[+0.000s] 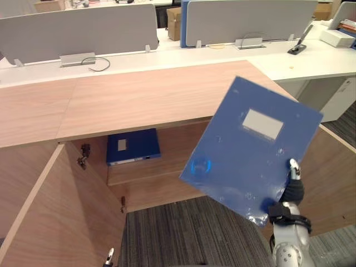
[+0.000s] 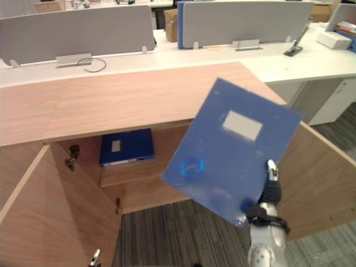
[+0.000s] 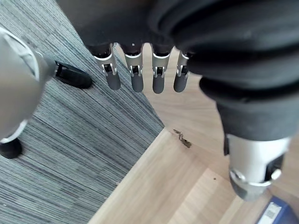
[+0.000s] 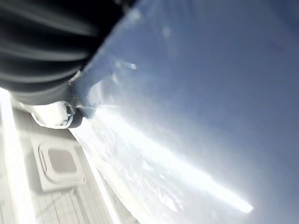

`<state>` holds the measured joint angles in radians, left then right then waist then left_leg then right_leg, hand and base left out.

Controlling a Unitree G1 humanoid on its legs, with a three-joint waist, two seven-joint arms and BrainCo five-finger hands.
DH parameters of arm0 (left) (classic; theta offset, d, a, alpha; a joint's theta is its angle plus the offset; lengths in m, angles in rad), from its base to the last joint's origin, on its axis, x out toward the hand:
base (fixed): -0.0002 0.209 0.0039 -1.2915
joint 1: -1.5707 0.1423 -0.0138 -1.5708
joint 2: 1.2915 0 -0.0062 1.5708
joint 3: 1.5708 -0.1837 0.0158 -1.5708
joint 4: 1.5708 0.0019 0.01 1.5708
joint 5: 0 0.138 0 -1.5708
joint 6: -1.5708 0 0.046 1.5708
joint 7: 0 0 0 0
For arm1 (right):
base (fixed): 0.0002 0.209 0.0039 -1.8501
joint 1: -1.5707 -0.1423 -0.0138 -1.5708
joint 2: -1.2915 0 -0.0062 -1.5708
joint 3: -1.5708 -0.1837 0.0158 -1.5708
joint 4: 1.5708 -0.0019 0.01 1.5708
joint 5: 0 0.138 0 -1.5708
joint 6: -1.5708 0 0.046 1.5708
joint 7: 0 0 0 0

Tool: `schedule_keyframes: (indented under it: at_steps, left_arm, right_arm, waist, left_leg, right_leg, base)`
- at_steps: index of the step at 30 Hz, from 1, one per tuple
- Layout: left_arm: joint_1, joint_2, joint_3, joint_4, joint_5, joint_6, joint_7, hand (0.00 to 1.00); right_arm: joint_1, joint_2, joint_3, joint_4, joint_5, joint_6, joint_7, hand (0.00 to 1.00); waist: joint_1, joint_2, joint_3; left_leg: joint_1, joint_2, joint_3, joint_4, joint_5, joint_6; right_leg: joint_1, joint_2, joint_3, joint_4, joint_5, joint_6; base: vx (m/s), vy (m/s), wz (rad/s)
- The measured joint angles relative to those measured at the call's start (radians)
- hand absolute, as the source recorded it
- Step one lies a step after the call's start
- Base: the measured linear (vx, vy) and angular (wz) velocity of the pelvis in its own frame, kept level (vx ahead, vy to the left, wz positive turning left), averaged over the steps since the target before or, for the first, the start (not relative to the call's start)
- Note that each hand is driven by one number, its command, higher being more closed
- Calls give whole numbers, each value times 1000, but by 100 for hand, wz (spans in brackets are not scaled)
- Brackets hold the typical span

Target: Walk over to the cabinet, pick up the folder, carry it to the office cabinet, place the folder inside the office cabinet, then close the office cabinet door

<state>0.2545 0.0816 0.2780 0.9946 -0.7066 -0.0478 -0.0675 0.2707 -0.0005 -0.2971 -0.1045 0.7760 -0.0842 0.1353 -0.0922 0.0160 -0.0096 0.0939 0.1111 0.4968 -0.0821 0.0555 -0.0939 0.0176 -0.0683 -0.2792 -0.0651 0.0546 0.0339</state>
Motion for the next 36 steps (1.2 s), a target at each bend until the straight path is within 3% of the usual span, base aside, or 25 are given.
schedule_keyframes:
  at_steps: [3,10,15,20,23,26,32,36]
  left_arm:
    - [4,-12,6,18,0,1,-6,0]
    - [-35,-92,12,11,1,3,-46,0]
    - [-56,-104,-15,-14,27,2,-61,0]
    - [-52,-96,-56,-20,30,2,-63,0]
    - [-51,-95,-57,-23,30,1,-66,0]
    - [-56,-81,-82,-16,30,3,-66,0]
    - [-76,-59,-85,36,23,1,-29,0]
    - [-76,-57,-74,36,-15,1,-8,0]
  right_arm:
    - [51,64,-47,79,78,-15,-1,100]
    - [145,86,2,221,243,-34,8,100]
    - [210,95,96,334,269,1,24,100]
    - [206,71,150,355,263,35,35,100]
    - [87,5,211,412,259,45,61,100]
    - [-63,-25,223,550,244,52,62,100]
    - [-261,-79,201,807,265,54,57,100]
    - [-385,-108,149,978,309,49,38,100]
  waist:
    - [0,6,4]
    - [-8,47,27]
    - [-16,49,30]
    - [-8,48,37]
    - [14,52,39]
    - [25,53,49]
    - [37,55,67]
    - [70,51,90]
  left_leg:
    - [14,1,33,2,-11,-2]
    - [53,12,150,23,-44,-9]
    - [69,29,173,55,-63,-19]
    - [85,42,189,69,-70,-24]
    - [83,45,241,68,-70,-28]
    - [82,58,237,66,-64,-41]
    - [48,84,121,60,-47,-60]
    - [9,92,62,112,-43,-60]
  right_leg:
    - [-2,-2,29,2,2,2]
    - [-27,4,117,31,3,6]
    - [-31,9,119,71,-21,8]
    - [-53,2,99,150,-92,-2]
    - [-108,-34,20,225,-112,-6]
    - [-117,-26,-4,235,-107,-7]
    - [-43,2,-118,147,-97,-6]
    - [8,-6,-187,107,-94,-2]
  base:
    - [-39,16,-31]
    - [-11,-1,-43]
    - [-30,-60,-13]
    - [-47,-72,-8]
    - [-10,-22,-45]
    - [14,-43,-4]
    - [70,-58,50]
    - [75,-60,47]
